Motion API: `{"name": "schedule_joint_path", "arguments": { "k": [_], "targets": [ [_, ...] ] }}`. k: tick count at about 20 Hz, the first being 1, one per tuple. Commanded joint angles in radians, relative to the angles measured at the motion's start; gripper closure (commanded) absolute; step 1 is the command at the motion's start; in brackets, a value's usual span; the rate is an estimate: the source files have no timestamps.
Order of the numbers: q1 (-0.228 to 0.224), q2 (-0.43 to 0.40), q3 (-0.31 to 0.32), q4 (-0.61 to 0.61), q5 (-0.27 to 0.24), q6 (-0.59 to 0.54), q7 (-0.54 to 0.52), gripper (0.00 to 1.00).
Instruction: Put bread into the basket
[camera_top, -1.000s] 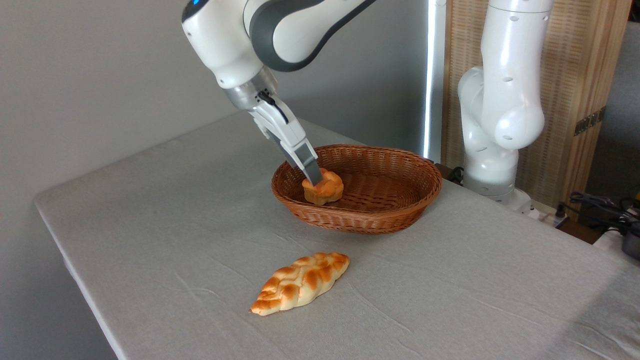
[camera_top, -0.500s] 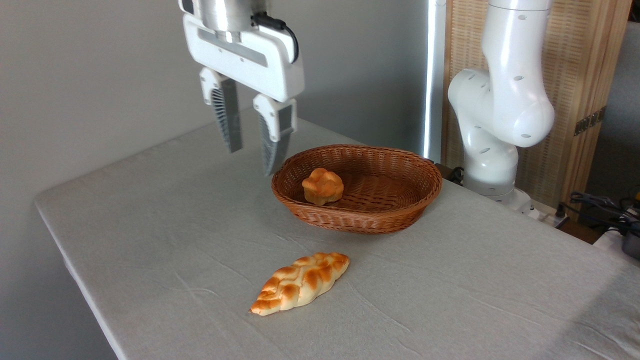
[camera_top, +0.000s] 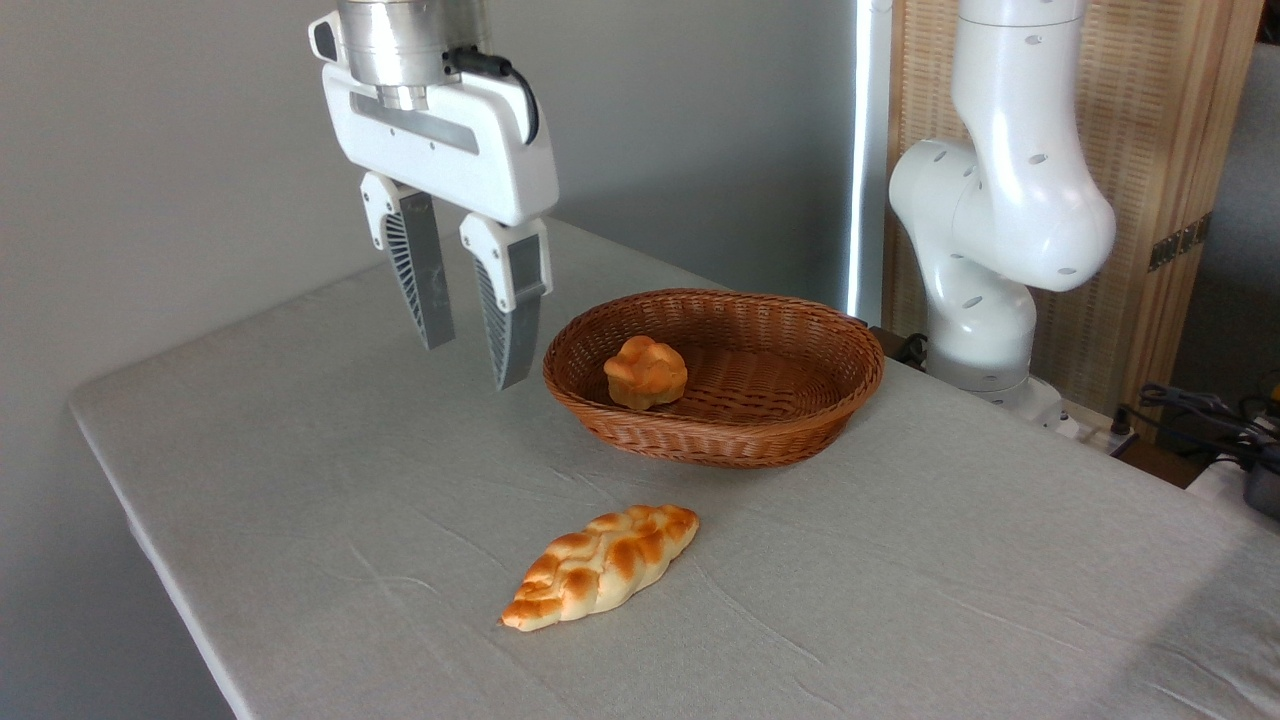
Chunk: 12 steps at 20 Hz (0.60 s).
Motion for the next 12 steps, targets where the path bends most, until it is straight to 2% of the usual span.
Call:
{"name": "schedule_joint_path", "arguments": {
  "k": [1, 8, 10, 12],
  "targets": [
    [0.080, 0.030, -0.050, 0.071, 0.010, -0.085, 0.008, 0.00],
    [0.088, 0.029, -0.042, 0.066, 0.004, -0.083, 0.008, 0.00],
    [0.104, 0.028, -0.053, 0.066, 0.002, -0.083, 0.008, 0.00],
    [0.121, 0.022, -0.090, 0.063, 0.007, -0.085, 0.008, 0.00]
  ]
}}
